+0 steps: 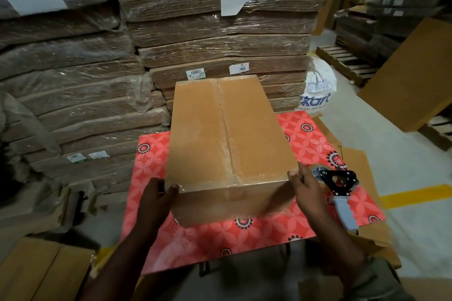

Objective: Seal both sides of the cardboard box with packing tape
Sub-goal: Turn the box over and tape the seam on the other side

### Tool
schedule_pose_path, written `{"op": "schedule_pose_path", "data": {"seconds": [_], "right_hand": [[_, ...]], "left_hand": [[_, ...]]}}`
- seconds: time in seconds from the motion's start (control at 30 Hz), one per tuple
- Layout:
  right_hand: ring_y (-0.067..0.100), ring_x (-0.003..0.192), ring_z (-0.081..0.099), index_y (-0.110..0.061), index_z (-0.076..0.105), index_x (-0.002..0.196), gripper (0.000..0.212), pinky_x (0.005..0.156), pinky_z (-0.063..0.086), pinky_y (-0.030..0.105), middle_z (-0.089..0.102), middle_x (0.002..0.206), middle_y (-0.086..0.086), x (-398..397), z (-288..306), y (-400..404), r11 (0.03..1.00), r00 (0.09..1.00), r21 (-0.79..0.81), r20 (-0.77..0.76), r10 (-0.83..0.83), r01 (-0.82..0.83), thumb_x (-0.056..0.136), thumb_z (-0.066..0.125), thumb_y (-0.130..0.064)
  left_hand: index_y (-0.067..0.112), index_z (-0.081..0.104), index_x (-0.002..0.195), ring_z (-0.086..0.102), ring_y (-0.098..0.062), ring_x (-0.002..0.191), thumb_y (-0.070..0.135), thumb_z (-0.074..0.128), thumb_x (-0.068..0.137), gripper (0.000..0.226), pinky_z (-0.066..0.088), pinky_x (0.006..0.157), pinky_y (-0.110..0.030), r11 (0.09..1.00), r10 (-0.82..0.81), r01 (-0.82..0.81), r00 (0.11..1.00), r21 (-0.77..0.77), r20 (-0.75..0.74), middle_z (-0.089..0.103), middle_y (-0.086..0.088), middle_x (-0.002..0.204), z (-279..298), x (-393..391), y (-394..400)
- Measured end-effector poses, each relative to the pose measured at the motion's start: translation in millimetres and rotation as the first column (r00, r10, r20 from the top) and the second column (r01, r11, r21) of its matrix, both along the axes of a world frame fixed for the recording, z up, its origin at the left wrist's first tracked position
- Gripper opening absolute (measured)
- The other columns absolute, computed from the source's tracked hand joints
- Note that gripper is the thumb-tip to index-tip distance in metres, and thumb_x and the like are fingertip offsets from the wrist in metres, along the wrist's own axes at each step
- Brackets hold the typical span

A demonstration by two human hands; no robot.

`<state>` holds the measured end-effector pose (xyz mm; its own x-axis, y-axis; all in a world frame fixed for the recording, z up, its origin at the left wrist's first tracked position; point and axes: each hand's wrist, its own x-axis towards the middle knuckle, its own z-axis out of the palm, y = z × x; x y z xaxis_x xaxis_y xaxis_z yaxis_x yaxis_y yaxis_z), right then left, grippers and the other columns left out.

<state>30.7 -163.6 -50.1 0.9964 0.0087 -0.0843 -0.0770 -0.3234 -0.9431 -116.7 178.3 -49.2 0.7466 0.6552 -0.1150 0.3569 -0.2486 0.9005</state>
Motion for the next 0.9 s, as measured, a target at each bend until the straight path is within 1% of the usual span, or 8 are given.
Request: {"op": "schedule_pose_path", "data": {"seconds": [0.07, 0.13, 0.23, 0.37, 0.53, 0.67, 0.8, 0.9], "right_hand": [[0.023, 0.144, 0.043, -0.019, 0.043, 0.155, 0.053, 0.118, 0.034, 0.043, 0.047, 0.157, 0.005, 3, 1, 1, 0.999, 0.999, -0.034, 0.021, 0.036, -0.036, 0.105, 0.054, -0.034], [0.019, 0.131, 0.05, -0.014, 0.046, 0.152, 0.049, 0.108, 0.039, 0.035, 0.054, 0.15, 0.008, 6, 3, 4, 0.996, 0.996, -0.059, 0.058, 0.063, -0.06, 0.106, 0.053, -0.029], [0.012, 0.114, 0.05, -0.007, 0.052, 0.145, 0.041, 0.093, 0.036, 0.027, 0.061, 0.138, 0.013, 7, 2, 7, 0.992, 0.99, -0.089, 0.096, 0.1, -0.091, 0.106, 0.052, -0.021], [0.021, 0.142, 0.045, -0.014, 0.043, 0.154, 0.052, 0.114, 0.034, 0.033, 0.049, 0.156, 0.008, -1, -10, 5, 0.993, 0.992, -0.088, 0.085, 0.09, -0.082, 0.106, 0.053, -0.029], [0.016, 0.137, 0.046, -0.017, 0.045, 0.153, 0.05, 0.105, 0.031, 0.027, 0.052, 0.153, 0.006, -8, -10, 3, 0.997, 0.997, -0.065, 0.065, 0.048, -0.044, 0.106, 0.053, -0.029], [0.015, 0.131, 0.05, -0.022, 0.049, 0.151, 0.046, 0.101, 0.034, 0.028, 0.057, 0.148, 0.005, -16, -8, 8, 0.998, 0.999, -0.055, 0.049, -0.005, 0.008, 0.106, 0.053, -0.029], [0.021, 0.137, 0.048, -0.022, 0.048, 0.151, 0.046, 0.104, 0.033, 0.03, 0.055, 0.15, 0.003, -31, -13, 2, 0.997, 0.999, -0.074, 0.046, -0.024, 0.027, 0.106, 0.052, -0.03], [0.018, 0.139, 0.045, -0.021, 0.047, 0.152, 0.048, 0.111, 0.033, 0.032, 0.052, 0.151, 0.0, -38, -15, -6, 0.998, 0.998, -0.056, 0.051, -0.04, 0.043, 0.105, 0.053, -0.03]], "left_hand": [[0.019, 0.063, 0.099, 0.069, -0.025, 0.091, 0.026, 0.073, 0.096, 0.012, 0.053, 0.076, -0.041, 0.999, 0.032, -0.032, 0.999, 0.005, -0.003, 0.071, -0.003, 0.097, -3, -6, -8], [0.016, 0.064, 0.103, 0.068, -0.022, 0.091, 0.022, 0.071, 0.097, 0.011, 0.051, 0.071, -0.033, 0.998, 0.069, -0.069, 0.998, 0.013, -0.009, 0.071, -0.001, 0.098, -1, -11, -13], [0.015, 0.065, 0.105, 0.07, -0.022, 0.088, 0.033, 0.076, 0.09, 0.026, 0.05, 0.07, -0.033, 0.994, 0.106, -0.106, 0.994, -0.002, -0.026, 0.073, -0.001, 0.097, 3, -14, -12], [0.017, 0.065, 0.102, 0.072, -0.028, 0.087, 0.048, 0.067, 0.075, 0.041, 0.051, 0.069, -0.035, 0.992, 0.128, -0.128, 0.991, -0.005, -0.048, 0.073, -0.007, 0.096, 10, -16, -10], [0.028, 0.064, 0.102, 0.071, -0.023, 0.093, 0.067, 0.061, 0.07, 0.051, 0.058, 0.085, -0.053, 0.993, 0.117, -0.117, 0.993, 0.013, -0.031, 0.073, 0.001, 0.101, 5, -25, -14], [0.023, 0.064, 0.111, 0.069, -0.023, 0.101, 0.053, 0.065, 0.086, 0.039, 0.058, 0.086, -0.052, 0.997, 0.072, -0.071, 0.997, 0.04, -0.022, 0.071, 0.003, 0.109, 8, -29, -14], [0.022, 0.064, 0.114, 0.069, -0.021, 0.1, 0.068, 0.058, 0.074, 0.061, 0.058, 0.087, -0.051, 0.999, 0.049, -0.049, 0.999, 0.023, -0.002, 0.071, 0.003, 0.11, 3, -39, -12], [0.024, 0.063, 0.107, 0.07, -0.017, 0.097, 0.06, 0.064, 0.081, 0.044, 0.058, 0.086, -0.049, 0.999, 0.033, -0.033, 0.999, 0.017, 0.012, 0.072, 0.008, 0.106, 2, -46, -20]]}}
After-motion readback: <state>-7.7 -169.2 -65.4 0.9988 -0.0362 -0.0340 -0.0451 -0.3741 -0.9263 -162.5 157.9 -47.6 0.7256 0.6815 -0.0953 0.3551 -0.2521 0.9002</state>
